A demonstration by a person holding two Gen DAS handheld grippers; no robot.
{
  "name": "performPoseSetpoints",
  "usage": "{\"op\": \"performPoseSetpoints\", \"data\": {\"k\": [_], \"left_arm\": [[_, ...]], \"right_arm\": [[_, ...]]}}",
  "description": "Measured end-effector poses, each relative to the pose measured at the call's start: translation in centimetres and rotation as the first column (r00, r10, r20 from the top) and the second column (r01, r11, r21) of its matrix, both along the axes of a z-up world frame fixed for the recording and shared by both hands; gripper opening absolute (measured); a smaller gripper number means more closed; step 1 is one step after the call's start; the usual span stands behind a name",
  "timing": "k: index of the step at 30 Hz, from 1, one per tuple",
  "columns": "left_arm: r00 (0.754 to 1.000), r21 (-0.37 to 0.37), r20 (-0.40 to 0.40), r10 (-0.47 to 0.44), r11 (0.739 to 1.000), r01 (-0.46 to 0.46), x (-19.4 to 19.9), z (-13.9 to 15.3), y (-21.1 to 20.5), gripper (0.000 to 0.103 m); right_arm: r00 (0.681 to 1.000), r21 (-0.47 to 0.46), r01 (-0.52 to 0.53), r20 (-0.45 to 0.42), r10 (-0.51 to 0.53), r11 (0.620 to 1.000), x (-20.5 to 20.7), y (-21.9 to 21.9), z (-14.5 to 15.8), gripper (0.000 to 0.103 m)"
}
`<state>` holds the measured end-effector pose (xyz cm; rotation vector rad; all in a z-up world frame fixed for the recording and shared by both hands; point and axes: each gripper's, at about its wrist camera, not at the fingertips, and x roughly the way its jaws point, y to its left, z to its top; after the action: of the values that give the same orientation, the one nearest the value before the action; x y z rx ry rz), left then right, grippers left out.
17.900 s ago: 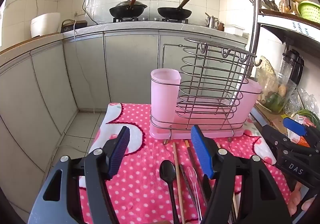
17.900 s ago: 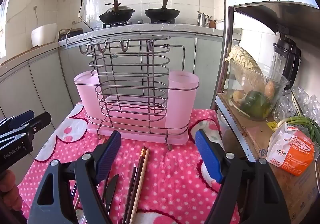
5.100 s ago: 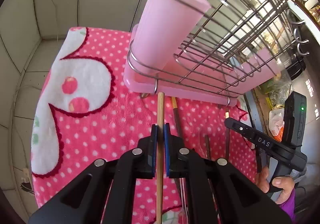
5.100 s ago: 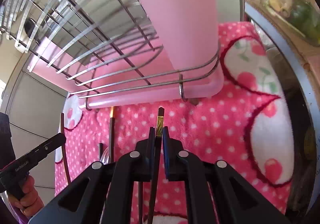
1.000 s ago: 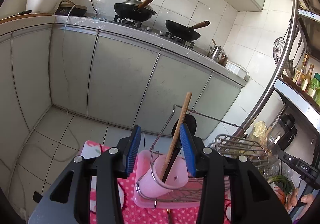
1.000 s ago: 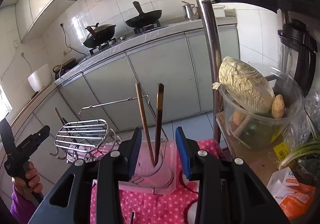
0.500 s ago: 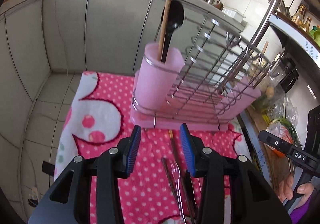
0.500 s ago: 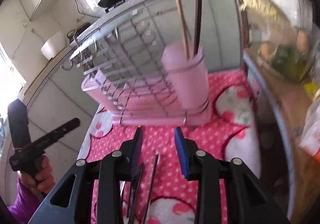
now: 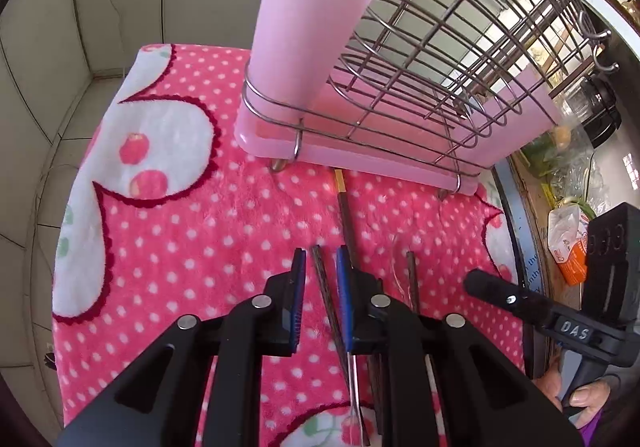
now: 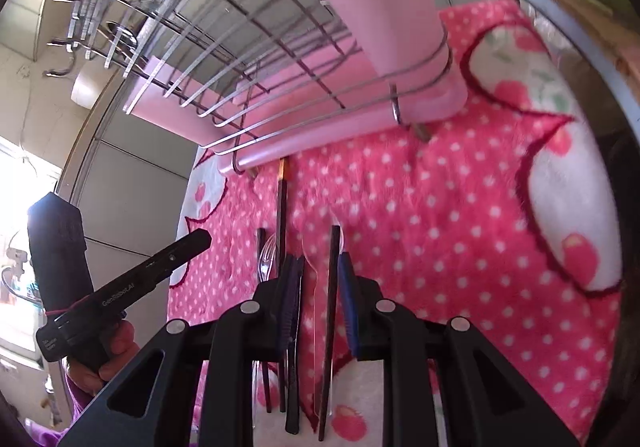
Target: Organize utensils
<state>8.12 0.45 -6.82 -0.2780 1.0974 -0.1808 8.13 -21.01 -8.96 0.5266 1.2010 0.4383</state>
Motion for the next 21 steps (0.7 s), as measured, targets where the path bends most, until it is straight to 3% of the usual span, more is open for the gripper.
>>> {"op": "performPoseSetpoints", "data": {"k": [4,14,15,17,21], "left_arm": [[1.0,0.013,-0.007,-0.005,1.0,0.005,1.0,0.0,-0.5,0.015],[0.996,0.0,-0.091,-0.025,1.0,0.025,4.6,-2.3,-1.9,0.015],[0.995,0.006,-0.094,-0.023,1.0,0.024,5.0,-2.5,-2.1,0.015],[0.995,0.028,-0.097,-0.028,0.999,0.031,5.7,-2.9,-2.8,0.015],[0.992,0.068,-0.127,-0.028,0.997,0.037,7.1,-4.0,-4.0,0.015]], "right_arm": [[0.999,0.02,-0.012,-0.052,0.013,1.0,1.3,1.1,-1.5,0.021],[0.995,-0.075,-0.04,-0.09,0.033,0.996,3.1,3.7,-4.7,0.02],[0.996,-0.071,-0.035,-0.083,0.029,0.997,3.0,3.8,-4.9,0.019],[0.997,-0.081,-0.034,-0.077,0.028,0.996,3.0,3.6,-4.9,0.007],[0.998,-0.053,-0.026,-0.065,0.023,0.998,2.5,2.1,-4.6,0.007]]}}
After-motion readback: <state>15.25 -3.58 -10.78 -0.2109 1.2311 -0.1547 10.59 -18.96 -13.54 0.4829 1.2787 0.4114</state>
